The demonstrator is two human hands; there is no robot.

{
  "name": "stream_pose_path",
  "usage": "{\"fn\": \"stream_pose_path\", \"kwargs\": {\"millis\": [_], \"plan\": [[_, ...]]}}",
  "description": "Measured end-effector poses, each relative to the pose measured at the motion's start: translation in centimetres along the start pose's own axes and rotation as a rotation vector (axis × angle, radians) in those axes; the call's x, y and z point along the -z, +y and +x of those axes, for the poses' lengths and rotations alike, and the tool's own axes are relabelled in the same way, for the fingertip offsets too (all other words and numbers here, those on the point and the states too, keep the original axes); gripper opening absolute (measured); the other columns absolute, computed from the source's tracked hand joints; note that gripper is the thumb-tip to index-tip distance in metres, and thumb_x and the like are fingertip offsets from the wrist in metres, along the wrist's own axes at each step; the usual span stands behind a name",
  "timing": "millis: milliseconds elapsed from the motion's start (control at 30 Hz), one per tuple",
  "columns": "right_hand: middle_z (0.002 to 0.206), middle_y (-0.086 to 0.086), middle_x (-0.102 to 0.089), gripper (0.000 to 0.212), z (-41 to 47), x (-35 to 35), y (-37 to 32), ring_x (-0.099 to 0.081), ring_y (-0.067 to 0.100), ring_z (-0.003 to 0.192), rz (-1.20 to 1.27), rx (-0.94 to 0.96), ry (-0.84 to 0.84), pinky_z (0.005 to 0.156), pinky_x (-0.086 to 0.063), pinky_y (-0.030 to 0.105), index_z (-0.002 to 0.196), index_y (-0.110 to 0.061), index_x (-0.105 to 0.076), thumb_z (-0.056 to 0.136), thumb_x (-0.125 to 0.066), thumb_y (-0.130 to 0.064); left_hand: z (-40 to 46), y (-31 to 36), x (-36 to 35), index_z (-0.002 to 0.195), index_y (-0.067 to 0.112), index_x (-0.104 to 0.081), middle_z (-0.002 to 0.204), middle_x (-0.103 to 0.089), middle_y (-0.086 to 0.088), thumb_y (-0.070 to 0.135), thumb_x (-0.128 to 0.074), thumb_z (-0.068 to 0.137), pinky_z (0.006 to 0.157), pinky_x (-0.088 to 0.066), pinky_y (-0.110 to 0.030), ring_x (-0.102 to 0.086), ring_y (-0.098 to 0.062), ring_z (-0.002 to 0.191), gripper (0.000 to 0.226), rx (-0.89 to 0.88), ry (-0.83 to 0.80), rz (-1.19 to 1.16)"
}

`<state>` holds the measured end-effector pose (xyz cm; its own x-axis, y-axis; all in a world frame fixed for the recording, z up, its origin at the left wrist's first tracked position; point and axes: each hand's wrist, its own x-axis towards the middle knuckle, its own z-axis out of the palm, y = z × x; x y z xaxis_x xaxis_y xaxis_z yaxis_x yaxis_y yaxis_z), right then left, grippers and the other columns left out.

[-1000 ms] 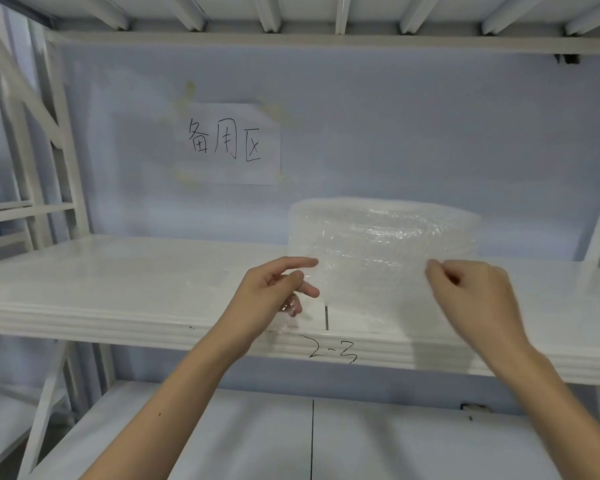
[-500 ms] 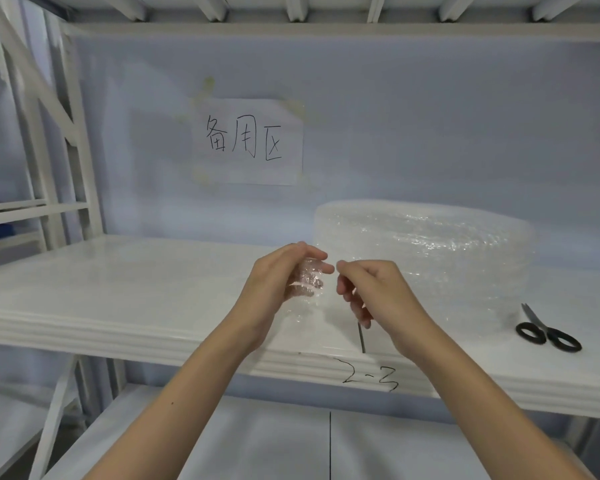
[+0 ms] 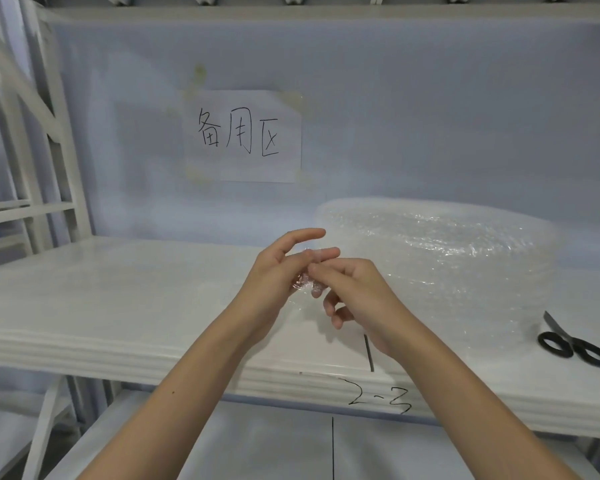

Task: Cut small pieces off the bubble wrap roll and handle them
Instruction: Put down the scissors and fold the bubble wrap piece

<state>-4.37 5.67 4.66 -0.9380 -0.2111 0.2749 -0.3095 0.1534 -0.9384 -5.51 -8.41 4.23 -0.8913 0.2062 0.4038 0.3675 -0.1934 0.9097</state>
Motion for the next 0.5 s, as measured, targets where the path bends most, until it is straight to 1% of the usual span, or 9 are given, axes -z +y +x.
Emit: {"fn": "stream_pose_path", "kwargs": {"millis": [100,200,233,300,367,433,500], "plan": [[0.069,0.000,-0.058,0.022,0.2,-0.2,0.3,-0.048,0.013,0.047,-0.002,-0.018,-0.002,0.041,-0.039,0.024,0.090,-0.002,-0.071,0.091,-0.062,-0.022,0.1,-0.1,0.4,0.124,0.026,-0.061,0.112,-0.076,-0.005,0.014,-0.048,0.100,0.082,-0.050,-0.027,-0.069,-0.021,0.090,0.030,0.028,-0.010,-0.062],[0.070,-0.001,-0.056,0.018,0.3,-0.4,0.5,-0.048,0.012,0.047,-0.027,-0.002,0.009,0.041,-0.038,0.024,0.082,-0.007,-0.071,0.090,-0.064,-0.022,0.2,-0.3,0.9,0.124,0.022,-0.063,0.114,-0.075,-0.004,0.021,-0.049,0.101,0.076,-0.051,-0.025,-0.070,-0.017,0.085,0.027,0.038,-0.005,-0.063],[0.070,-0.001,-0.056,0.017,0.4,-0.4,0.6,-0.048,0.012,0.048,-0.033,0.006,0.012,0.040,-0.038,0.024,0.078,-0.010,-0.070,0.089,-0.065,-0.022,0.1,-0.3,1.1,0.122,0.019,-0.065,0.112,-0.075,-0.002,0.022,-0.051,0.100,0.074,-0.051,-0.022,-0.069,-0.015,0.084,0.026,0.042,-0.005,-0.046],[0.069,-0.002,-0.055,0.018,0.4,-0.3,0.7,-0.048,0.012,0.049,-0.042,0.019,0.012,0.040,-0.039,0.024,0.073,-0.014,-0.068,0.089,-0.066,-0.023,0.1,-0.6,1.3,0.117,0.014,-0.067,0.100,-0.072,-0.001,0.020,-0.055,0.098,0.071,-0.051,-0.019,-0.066,-0.014,0.080,0.023,0.045,-0.014,-0.002],[0.067,-0.004,-0.055,0.018,0.4,-0.3,0.7,-0.049,0.012,0.050,-0.047,0.026,0.006,0.041,-0.039,0.024,0.073,-0.014,-0.068,0.088,-0.066,-0.023,0.1,-0.8,1.6,0.116,0.011,-0.067,0.088,-0.066,-0.003,0.017,-0.058,0.097,0.073,-0.052,-0.020,-0.065,-0.015,0.079,0.022,0.044,-0.030,0.026],[0.067,-0.005,-0.056,0.017,0.4,-0.4,0.9,-0.050,0.011,0.051,-0.054,0.027,0.005,0.041,-0.040,0.023,0.074,-0.015,-0.069,0.088,-0.067,-0.024,0.2,-1.0,1.8,0.116,0.010,-0.067,0.082,-0.065,-0.001,0.014,-0.060,0.095,0.075,-0.052,-0.020,-0.064,-0.013,0.076,0.022,0.045,-0.023,0.000],[0.070,-0.004,-0.058,0.015,0.4,-0.4,1.0,-0.053,0.011,0.056,-0.059,0.021,0.004,0.044,-0.042,0.024,0.076,-0.015,-0.069,0.088,-0.068,-0.024,0.2,-1.1,2.1,0.116,0.010,-0.067,0.081,-0.065,-0.001,0.010,-0.062,0.094,0.074,-0.052,-0.020,-0.064,-0.012,0.074,0.023,0.041,0.000,-0.046]]}}
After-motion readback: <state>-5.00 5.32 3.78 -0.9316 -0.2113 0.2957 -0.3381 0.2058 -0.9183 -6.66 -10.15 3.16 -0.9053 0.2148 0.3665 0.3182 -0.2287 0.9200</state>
